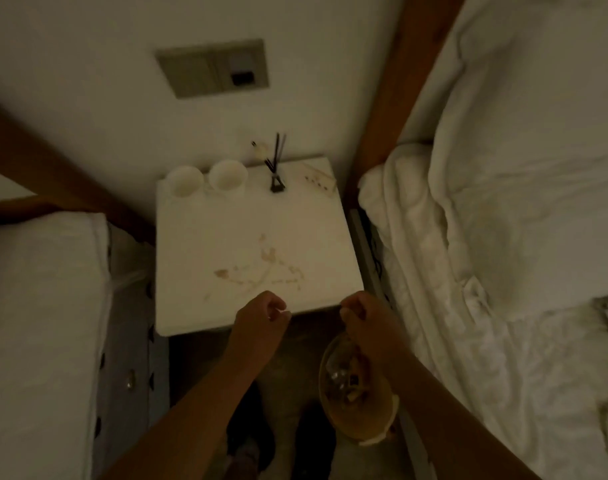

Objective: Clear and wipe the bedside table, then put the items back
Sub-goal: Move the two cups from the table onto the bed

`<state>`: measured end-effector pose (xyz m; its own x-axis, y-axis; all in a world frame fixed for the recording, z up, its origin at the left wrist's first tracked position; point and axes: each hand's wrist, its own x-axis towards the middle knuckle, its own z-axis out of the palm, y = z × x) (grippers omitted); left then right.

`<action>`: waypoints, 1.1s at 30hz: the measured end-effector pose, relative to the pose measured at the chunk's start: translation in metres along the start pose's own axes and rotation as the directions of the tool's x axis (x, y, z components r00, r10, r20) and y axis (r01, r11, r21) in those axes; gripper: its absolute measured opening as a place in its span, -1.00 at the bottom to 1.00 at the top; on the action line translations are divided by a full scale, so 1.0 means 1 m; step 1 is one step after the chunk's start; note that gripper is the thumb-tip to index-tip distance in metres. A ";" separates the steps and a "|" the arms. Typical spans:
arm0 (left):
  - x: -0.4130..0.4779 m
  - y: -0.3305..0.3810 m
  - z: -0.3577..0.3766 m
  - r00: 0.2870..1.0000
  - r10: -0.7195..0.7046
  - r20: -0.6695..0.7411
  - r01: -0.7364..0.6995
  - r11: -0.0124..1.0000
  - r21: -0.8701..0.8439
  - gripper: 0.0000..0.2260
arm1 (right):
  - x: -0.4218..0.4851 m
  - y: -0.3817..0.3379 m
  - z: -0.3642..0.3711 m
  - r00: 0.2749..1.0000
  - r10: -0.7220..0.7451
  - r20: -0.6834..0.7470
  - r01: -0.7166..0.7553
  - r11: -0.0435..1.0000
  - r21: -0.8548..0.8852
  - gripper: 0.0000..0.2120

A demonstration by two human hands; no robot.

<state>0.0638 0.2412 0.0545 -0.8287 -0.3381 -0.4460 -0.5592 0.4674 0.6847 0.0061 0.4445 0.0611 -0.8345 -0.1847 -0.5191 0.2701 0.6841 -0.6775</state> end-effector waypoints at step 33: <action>0.185 -0.077 -0.193 0.961 0.051 -0.270 -0.046 0.999 0.024 -0.45 | 0.189 -0.202 0.146 0.931 -0.350 -0.106 0.308 0.907 -0.287 -0.19</action>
<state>-0.0418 -0.0155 0.0306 -0.8191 -0.5219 -0.2379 -0.5206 0.5024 0.6904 -0.1364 0.1681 0.0239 -0.9221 -0.3365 -0.1909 -0.1503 0.7662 -0.6248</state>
